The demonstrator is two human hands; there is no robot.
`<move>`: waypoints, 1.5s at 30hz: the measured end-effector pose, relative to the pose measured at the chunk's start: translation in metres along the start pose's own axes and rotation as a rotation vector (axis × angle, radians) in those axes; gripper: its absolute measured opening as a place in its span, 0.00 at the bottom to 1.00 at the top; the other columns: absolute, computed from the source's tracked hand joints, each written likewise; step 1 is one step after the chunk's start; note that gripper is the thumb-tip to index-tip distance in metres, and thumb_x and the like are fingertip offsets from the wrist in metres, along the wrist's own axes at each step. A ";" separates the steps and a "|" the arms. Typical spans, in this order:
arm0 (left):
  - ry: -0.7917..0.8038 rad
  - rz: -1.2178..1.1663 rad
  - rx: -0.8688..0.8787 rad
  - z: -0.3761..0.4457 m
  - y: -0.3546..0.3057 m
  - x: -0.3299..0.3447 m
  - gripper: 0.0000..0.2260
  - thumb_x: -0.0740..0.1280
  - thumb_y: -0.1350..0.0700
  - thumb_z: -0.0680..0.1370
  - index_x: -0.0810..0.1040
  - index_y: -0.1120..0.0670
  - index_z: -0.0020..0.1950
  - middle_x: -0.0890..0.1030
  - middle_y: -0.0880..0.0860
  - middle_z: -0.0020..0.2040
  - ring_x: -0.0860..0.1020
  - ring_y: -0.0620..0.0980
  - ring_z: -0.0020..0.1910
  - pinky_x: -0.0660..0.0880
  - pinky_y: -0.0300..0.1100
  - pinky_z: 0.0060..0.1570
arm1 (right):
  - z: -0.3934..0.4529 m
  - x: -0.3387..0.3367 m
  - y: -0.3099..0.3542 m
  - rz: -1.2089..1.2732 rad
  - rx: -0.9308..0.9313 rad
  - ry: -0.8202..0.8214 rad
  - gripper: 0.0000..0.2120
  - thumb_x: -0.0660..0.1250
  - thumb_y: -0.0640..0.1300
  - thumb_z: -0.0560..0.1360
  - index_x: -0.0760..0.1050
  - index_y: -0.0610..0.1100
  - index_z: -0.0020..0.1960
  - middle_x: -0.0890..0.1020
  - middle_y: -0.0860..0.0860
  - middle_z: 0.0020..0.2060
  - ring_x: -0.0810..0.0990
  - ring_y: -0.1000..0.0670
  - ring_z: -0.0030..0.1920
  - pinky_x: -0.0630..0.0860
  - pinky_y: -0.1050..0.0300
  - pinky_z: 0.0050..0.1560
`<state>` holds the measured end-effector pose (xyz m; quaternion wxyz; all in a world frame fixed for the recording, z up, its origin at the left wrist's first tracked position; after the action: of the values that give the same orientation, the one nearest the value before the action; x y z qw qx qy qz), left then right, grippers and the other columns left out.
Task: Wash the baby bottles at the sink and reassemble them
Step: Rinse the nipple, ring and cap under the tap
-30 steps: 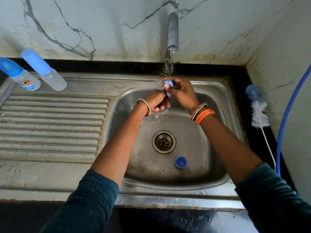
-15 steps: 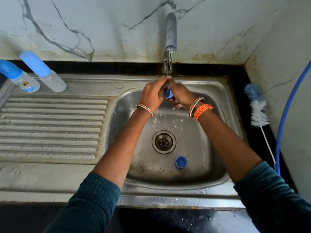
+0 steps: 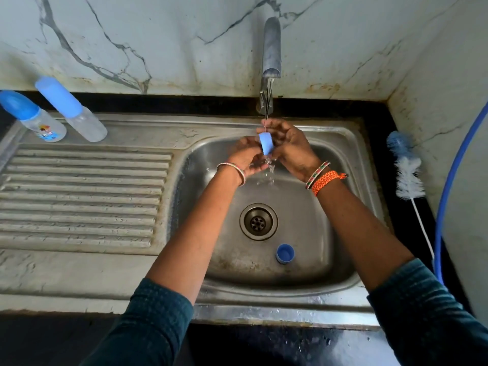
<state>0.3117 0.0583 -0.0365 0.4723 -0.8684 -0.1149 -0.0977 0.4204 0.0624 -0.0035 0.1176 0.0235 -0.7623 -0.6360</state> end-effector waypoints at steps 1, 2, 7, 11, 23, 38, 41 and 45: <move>-0.077 0.113 0.127 0.002 -0.005 -0.002 0.09 0.66 0.68 0.75 0.73 0.54 0.41 0.77 0.55 0.34 0.77 0.47 0.30 0.78 0.39 0.27 | 0.001 0.001 0.000 0.063 0.056 0.013 0.25 0.58 0.18 0.69 0.69 0.33 0.64 0.77 0.42 0.53 0.78 0.48 0.51 0.77 0.59 0.48; -0.169 0.256 0.268 0.002 -0.011 -0.006 0.08 0.68 0.68 0.73 0.76 0.56 0.39 0.78 0.57 0.35 0.78 0.47 0.29 0.79 0.40 0.27 | 0.001 0.003 0.001 0.094 0.099 0.022 0.20 0.59 0.23 0.73 0.70 0.32 0.64 0.77 0.42 0.52 0.78 0.48 0.50 0.77 0.59 0.48; -0.355 0.809 0.807 -0.006 -0.033 -0.002 0.02 0.70 0.65 0.71 0.82 0.60 0.39 0.82 0.56 0.35 0.79 0.49 0.34 0.72 0.36 0.36 | 0.004 0.000 -0.001 -0.289 0.298 0.068 0.20 0.55 0.56 0.81 0.74 0.39 0.54 0.81 0.41 0.43 0.83 0.46 0.41 0.82 0.53 0.44; -0.371 0.634 0.769 -0.006 -0.034 -0.002 0.03 0.71 0.61 0.73 0.79 0.60 0.41 0.80 0.52 0.36 0.75 0.44 0.34 0.70 0.34 0.36 | 0.012 -0.005 0.002 -0.456 0.235 0.053 0.29 0.46 0.63 0.80 0.75 0.43 0.50 0.74 0.50 0.22 0.68 0.55 0.18 0.64 0.67 0.21; -0.092 -0.211 0.017 -0.006 0.006 0.010 0.12 0.55 0.61 0.77 0.68 0.53 0.34 0.65 0.46 0.21 0.65 0.44 0.26 0.68 0.38 0.36 | 0.007 0.015 -0.013 0.390 0.204 0.063 0.08 0.53 0.32 0.80 0.70 0.39 0.50 0.75 0.43 0.41 0.74 0.50 0.37 0.76 0.59 0.39; -0.074 -0.240 -0.188 -0.001 0.019 -0.010 0.14 0.51 0.58 0.79 0.73 0.58 0.40 0.76 0.56 0.40 0.76 0.51 0.40 0.73 0.45 0.49 | 0.010 0.007 -0.027 0.058 0.389 0.041 0.24 0.46 0.56 0.81 0.69 0.42 0.38 0.69 0.51 0.18 0.61 0.56 0.17 0.55 0.67 0.19; -0.079 -0.158 -0.238 0.001 0.026 -0.018 0.15 0.50 0.60 0.80 0.74 0.60 0.42 0.77 0.57 0.42 0.76 0.52 0.41 0.71 0.48 0.58 | 0.010 0.009 -0.029 0.023 0.400 0.025 0.25 0.47 0.57 0.82 0.72 0.41 0.42 0.72 0.49 0.23 0.65 0.55 0.18 0.60 0.67 0.19; 0.004 -0.063 -0.256 -0.001 0.029 -0.021 0.12 0.52 0.65 0.81 0.75 0.62 0.52 0.79 0.57 0.51 0.78 0.53 0.51 0.70 0.46 0.61 | 0.011 0.009 -0.021 0.343 0.329 -0.052 0.11 0.56 0.41 0.82 0.73 0.36 0.54 0.78 0.39 0.48 0.80 0.46 0.44 0.82 0.58 0.41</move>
<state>0.3000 0.0399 -0.0653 0.3544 -0.9174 -0.1279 -0.1282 0.4073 0.0673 -0.0248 0.1988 -0.1037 -0.8514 -0.4742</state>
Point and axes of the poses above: each hand's wrist, its own z-axis towards the middle knuckle, its own x-axis out of the palm, y = z × x, the point moved 4 cm from there along z, towards the middle knuckle
